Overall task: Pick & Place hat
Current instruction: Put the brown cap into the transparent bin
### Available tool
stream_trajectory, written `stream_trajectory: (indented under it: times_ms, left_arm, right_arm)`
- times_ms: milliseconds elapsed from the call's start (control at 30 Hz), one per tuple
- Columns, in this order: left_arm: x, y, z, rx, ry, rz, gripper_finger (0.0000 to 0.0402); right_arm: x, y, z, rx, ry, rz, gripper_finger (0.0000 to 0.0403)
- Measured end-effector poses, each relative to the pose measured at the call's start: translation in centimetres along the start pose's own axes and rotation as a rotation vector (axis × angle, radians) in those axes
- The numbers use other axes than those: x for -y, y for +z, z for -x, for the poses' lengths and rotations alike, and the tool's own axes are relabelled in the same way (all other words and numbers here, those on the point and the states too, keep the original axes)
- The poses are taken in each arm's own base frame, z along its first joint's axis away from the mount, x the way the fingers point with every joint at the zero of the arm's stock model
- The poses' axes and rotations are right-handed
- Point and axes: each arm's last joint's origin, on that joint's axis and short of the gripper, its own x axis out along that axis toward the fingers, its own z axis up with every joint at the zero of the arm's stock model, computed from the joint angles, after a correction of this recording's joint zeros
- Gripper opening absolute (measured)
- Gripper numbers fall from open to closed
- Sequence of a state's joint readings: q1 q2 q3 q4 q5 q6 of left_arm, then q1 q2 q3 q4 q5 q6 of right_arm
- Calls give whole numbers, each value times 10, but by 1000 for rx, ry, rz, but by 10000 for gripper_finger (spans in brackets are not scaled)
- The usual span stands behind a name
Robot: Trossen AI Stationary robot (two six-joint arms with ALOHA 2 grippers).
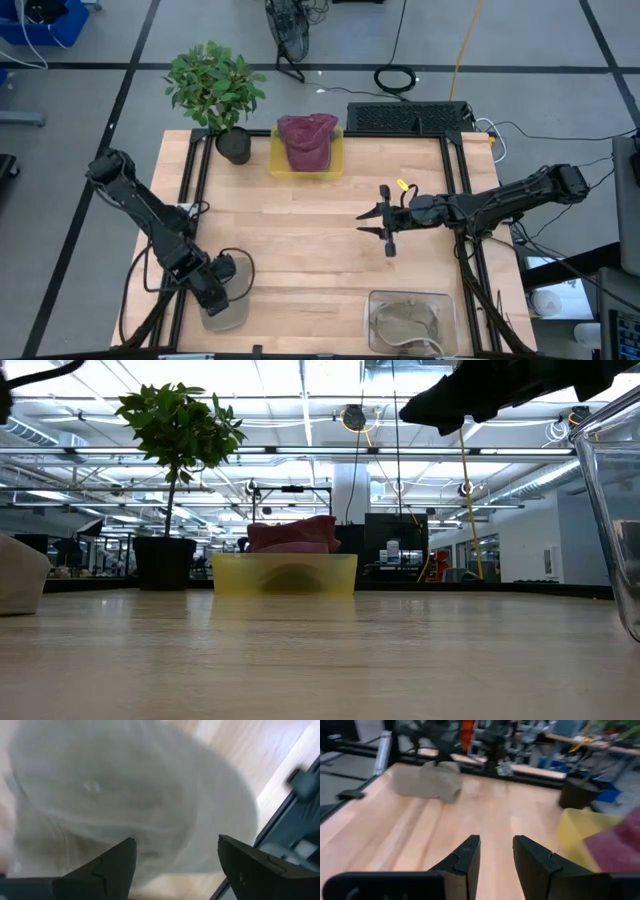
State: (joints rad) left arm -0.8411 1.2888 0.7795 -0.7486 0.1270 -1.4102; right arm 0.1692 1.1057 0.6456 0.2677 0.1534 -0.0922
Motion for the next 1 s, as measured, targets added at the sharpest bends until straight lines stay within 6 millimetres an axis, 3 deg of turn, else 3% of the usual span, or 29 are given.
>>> stream_trajectory:
  times_ms: [200, 567, 1000]
  left_arm:
    - [6, -12, -16, -68, 27, -78, 250]
    - [8, -8, -33, -5, 99, -268, 199]
    - [7, -7, -31, -48, 83, -371, 45]
  right_arm:
    - [1, 3, 0, 29, -12, -2, 102]
    - [1, 3, 0, 33, -11, -6, 102]
    - [0, 1, 0, 12, -8, -5, 102]
